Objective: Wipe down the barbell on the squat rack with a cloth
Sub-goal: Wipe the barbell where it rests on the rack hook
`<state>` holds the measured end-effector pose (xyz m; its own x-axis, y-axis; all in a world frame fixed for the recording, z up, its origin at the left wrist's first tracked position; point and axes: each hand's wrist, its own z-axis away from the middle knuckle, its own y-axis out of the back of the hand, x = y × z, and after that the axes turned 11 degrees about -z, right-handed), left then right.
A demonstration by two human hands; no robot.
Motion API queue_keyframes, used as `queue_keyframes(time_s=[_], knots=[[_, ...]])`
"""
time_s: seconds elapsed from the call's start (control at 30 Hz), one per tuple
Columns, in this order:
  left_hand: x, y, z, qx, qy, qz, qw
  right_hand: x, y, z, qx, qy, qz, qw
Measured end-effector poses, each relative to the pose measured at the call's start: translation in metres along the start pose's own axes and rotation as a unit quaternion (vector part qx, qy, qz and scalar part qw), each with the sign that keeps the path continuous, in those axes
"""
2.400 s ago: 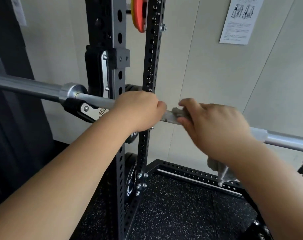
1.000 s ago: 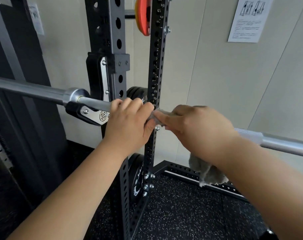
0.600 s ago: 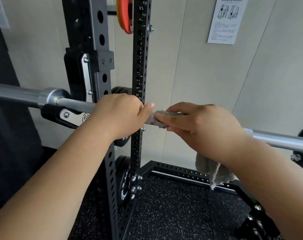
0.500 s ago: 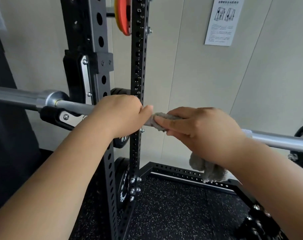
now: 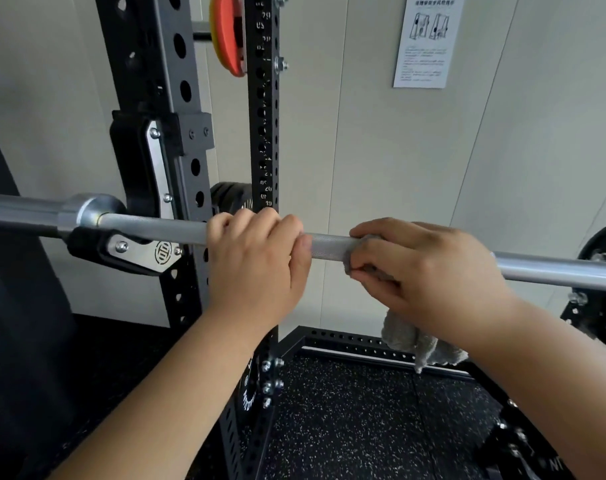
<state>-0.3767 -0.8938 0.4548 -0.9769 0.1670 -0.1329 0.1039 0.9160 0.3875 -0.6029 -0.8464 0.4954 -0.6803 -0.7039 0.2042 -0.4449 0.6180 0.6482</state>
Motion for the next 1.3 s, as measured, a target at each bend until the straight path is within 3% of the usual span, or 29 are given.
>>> queue_keyframes(time_s=[0.13,0.27,0.4,0.67,0.9,1.17,1.3], knots=[[-0.001,-0.001,-0.015,0.013,0.002,-0.014,1.000,-0.008,-0.004,-0.013,0.003,-0.060,0.005,0.998],[-0.002,0.004,-0.021,-0.017,-0.009,-0.019,1.000,-0.016,-0.026,-0.040,-0.070,-0.045,0.039,0.996],[-0.003,0.010,-0.028,-0.035,-0.027,-0.024,0.999,0.000,0.002,-0.018,-0.121,-0.088,0.039,0.988],[-0.005,0.020,-0.035,-0.157,-0.012,-0.044,0.987,-0.003,-0.007,-0.031,-0.117,-0.102,0.067,0.986],[0.005,0.026,-0.010,-0.113,0.001,0.020,0.993,0.017,0.041,0.022,-0.063,-0.122,0.028,0.990],[0.053,0.024,-0.011,-0.072,-0.021,0.029,0.997,0.008,0.015,-0.002,-0.092,-0.121,0.081,0.985],[0.053,0.020,-0.018,-0.057,-0.021,0.030,0.998,0.019,0.041,0.023,-0.072,-0.175,0.075,0.979]])
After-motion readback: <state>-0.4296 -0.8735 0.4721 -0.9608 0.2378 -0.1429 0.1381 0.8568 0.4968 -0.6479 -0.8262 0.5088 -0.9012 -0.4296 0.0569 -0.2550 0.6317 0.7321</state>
